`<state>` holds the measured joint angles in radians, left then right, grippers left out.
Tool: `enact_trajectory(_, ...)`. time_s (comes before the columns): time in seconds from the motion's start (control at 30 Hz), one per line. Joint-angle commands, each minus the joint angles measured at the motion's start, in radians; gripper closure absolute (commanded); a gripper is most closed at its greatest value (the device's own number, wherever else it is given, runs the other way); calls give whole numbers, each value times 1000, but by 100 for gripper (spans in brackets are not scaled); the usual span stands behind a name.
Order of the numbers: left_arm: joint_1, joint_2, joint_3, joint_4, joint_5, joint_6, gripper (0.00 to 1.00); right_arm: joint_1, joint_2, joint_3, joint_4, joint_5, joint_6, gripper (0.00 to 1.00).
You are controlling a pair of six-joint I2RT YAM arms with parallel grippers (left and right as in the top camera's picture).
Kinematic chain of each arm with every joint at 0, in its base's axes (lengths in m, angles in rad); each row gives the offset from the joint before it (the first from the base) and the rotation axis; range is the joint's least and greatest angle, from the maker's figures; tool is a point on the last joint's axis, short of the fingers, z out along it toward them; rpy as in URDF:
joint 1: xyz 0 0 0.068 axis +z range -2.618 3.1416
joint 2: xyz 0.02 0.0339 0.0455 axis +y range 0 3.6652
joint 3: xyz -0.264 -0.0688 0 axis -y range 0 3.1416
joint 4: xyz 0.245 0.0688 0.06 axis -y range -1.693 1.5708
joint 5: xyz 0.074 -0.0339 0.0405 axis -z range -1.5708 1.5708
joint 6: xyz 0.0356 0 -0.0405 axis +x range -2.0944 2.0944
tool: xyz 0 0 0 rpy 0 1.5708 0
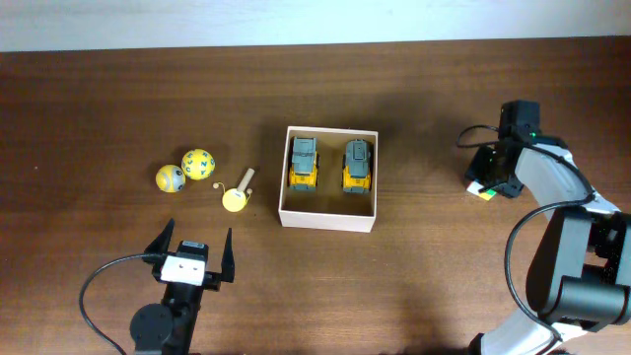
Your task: Pack container
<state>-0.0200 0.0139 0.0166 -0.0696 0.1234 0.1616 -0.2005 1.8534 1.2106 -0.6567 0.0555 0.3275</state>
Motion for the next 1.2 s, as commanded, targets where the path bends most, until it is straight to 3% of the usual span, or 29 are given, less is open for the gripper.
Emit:
enact_trajectory(0.0,3,-6,-8,2,-4,13,1,-3,7,58,-18,-79,-43,45)
enact_trajectory(0.47,3,-6,-8,2,-4,13,1,-2,8,86,-47,-97,-189,44)
enact_trajectory(0.9,3,-6,-8,2,-4,13,1,-3,53,85,-21,-96,-246,35)
enact_trajectory(1.17,3,-6,-8,2,-4,13,1,-3,67,84,-12,-97,-262,34)
